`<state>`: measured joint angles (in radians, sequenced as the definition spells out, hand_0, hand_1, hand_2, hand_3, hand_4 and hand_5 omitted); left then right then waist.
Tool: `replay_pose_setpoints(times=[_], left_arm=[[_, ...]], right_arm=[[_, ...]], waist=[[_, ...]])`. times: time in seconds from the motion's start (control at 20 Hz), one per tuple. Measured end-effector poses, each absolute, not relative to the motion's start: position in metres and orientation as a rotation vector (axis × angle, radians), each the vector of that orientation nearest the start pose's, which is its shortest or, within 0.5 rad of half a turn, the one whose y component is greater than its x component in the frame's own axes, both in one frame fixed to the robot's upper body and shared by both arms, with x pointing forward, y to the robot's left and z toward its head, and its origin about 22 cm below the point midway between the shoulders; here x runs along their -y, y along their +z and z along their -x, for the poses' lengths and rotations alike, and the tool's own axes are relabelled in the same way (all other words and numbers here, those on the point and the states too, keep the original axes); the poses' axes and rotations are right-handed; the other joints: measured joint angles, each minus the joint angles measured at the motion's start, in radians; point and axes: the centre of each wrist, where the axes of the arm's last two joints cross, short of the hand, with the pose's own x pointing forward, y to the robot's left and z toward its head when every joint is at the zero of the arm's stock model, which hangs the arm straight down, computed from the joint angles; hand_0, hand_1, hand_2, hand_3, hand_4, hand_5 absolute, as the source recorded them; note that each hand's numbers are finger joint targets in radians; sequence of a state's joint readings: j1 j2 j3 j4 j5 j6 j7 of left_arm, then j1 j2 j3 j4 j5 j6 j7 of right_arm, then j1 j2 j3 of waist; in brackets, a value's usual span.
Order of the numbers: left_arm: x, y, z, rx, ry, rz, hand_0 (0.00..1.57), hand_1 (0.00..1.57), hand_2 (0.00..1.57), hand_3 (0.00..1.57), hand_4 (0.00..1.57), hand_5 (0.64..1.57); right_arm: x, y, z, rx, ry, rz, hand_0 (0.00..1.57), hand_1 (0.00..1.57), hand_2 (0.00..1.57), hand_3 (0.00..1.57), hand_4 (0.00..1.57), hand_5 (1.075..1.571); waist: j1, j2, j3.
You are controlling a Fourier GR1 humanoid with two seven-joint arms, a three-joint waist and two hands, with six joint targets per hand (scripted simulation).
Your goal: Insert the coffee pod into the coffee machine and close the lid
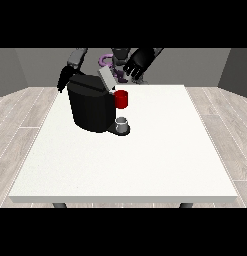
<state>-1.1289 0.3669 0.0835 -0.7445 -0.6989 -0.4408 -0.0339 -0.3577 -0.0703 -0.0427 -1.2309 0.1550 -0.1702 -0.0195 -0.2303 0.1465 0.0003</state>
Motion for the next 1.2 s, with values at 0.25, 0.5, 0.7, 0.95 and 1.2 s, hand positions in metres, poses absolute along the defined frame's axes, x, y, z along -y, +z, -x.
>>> replay_pose_setpoints(times=[0.25, 0.5, 0.7, 0.95, 1.2], left_arm=[[-0.233, 0.256, -0.458, 1.528, -1.112, -0.593, 1.27, 1.27, 1.30, 1.26, 0.47, 1.571], [-0.243, 0.270, -0.458, 1.549, -1.105, -0.618, 1.21, 1.21, 1.28, 1.24, 0.47, 1.571], [-0.234, 0.268, -0.459, 1.552, -1.120, -0.620, 1.19, 1.19, 1.26, 1.23, 0.47, 1.571], [-0.236, 0.270, -0.460, 1.551, -1.118, -0.617, 1.25, 1.25, 1.29, 1.22, 0.43, 1.571], [-0.235, 0.267, -0.462, 1.537, -1.125, -0.610, 1.19, 1.19, 1.23, 1.19, 0.43, 1.571]], right_arm=[[0.214, 0.033, -0.336, 1.652, 0.127, 0.245, 0.00, 0.00, 0.00, 0.00, 0.15, 1.571], [0.214, 0.042, -0.340, 1.677, 0.126, 0.245, 0.00, 0.00, 0.00, 0.00, 0.00, 1.571], [0.214, 0.045, -0.343, 1.685, 0.117, 0.257, 0.00, 0.00, 0.00, 0.00, 0.22, 1.571], [0.213, 0.045, -0.345, 1.694, 0.112, 0.257, 0.00, 0.00, 0.00, 0.00, 0.04, 1.571], [0.211, 0.049, -0.347, 1.692, 0.101, 0.253, 0.00, 0.00, 0.00, 0.00, 0.00, 1.571]], waist=[[-0.034, 0.061, 0.0000], [-0.052, 0.106, -0.0002], [-0.046, 0.123, -0.0002], [-0.049, 0.138, 0.0000], [-0.052, 0.136, 0.0005]])
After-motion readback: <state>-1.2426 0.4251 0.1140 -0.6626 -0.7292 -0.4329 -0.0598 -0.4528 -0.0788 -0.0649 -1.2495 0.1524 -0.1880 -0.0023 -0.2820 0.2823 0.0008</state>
